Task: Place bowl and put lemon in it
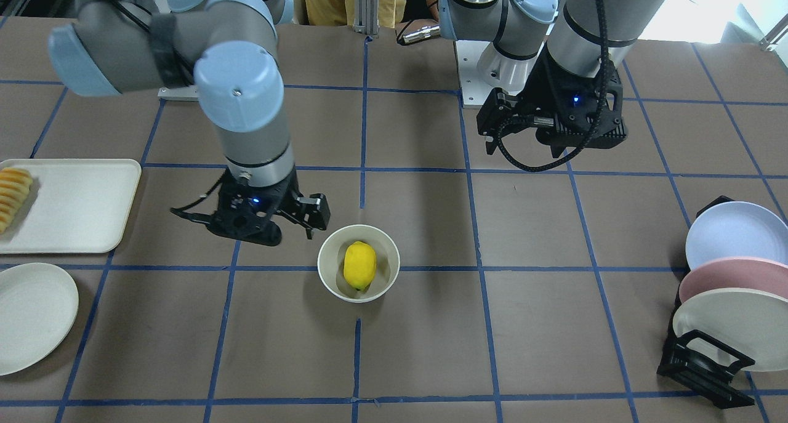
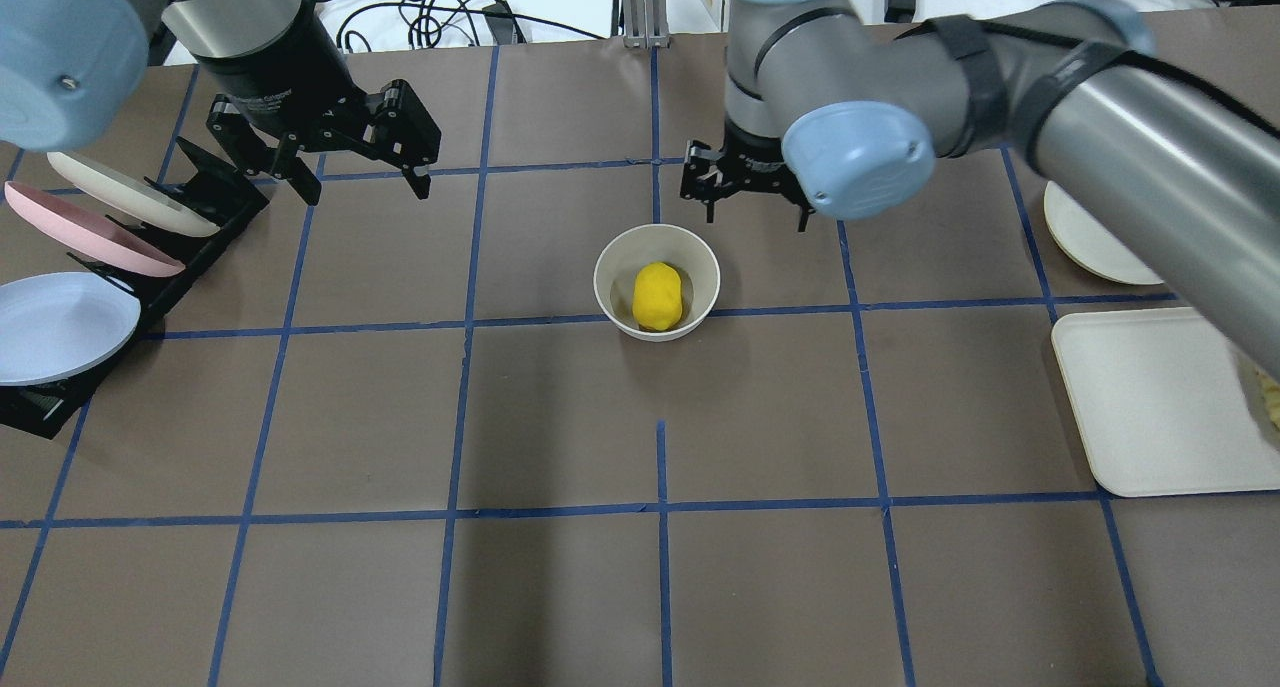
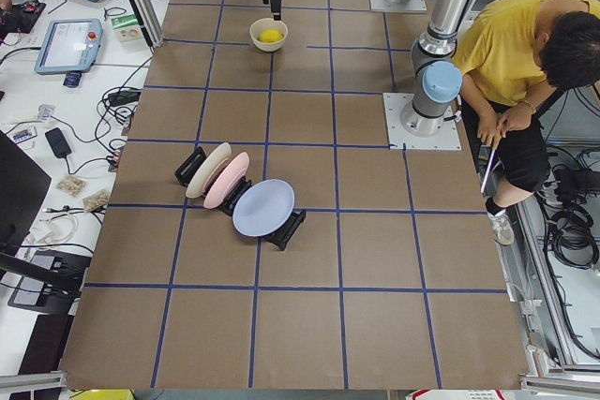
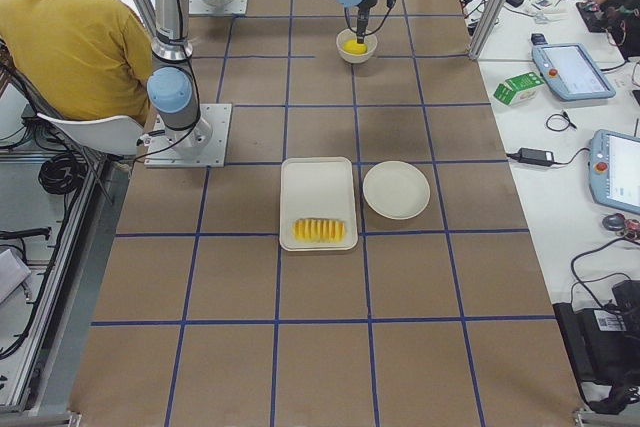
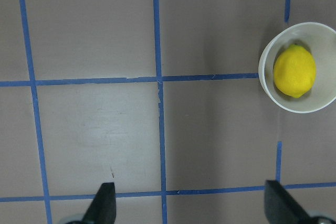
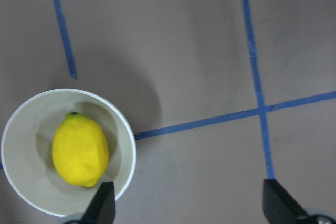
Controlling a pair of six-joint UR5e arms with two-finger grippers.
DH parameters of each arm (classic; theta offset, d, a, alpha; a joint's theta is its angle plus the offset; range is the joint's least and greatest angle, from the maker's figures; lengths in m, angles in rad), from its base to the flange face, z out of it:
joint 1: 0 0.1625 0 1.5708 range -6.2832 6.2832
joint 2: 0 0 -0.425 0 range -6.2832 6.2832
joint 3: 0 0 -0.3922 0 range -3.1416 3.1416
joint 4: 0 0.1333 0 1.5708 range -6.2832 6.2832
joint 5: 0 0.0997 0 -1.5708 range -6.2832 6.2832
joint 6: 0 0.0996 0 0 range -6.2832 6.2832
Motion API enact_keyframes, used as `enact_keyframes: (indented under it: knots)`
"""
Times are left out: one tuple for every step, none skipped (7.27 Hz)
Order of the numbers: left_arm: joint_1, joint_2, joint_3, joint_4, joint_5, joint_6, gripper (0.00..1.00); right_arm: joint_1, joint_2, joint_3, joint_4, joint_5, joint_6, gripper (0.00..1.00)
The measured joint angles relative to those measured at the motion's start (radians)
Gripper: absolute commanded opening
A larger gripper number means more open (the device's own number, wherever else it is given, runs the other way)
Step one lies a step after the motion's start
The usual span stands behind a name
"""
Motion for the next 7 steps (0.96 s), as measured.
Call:
enact_keyframes:
  knots:
    - [0.0, 0.0, 0.0, 0.0, 0.001, 0.0, 1.0, -0.047, -0.062, -0.002, 0.071, 0.0, -0.039, 1.0]
    - [0.0, 0.001, 0.0, 0.0, 0.001, 0.0, 1.0, -0.081, -0.124, -0.004, 0.129, 0.002, -0.1, 1.0]
    - [0.001, 0.001, 0.001, 0.0, 0.001, 0.0, 1.0, -0.112, -0.175, -0.002, 0.17, 0.003, -0.158, 1.0]
    - [0.002, 0.001, 0.001, 0.0, 0.001, 0.0, 1.0, -0.142, -0.206, 0.002, 0.206, 0.01, -0.202, 1.0]
    - [0.003, 0.003, 0.0, 0.0, 0.001, 0.0, 1.0, -0.161, -0.223, 0.005, 0.235, 0.033, -0.234, 1.0]
    - [0.003, 0.004, 0.0, 0.0, 0.001, 0.0, 1.0, -0.169, -0.234, 0.005, 0.249, 0.055, -0.261, 1.0]
    - [0.003, 0.005, 0.0, 0.0, 0.001, 0.0, 1.0, -0.179, -0.245, 0.006, 0.255, 0.065, -0.305, 1.0]
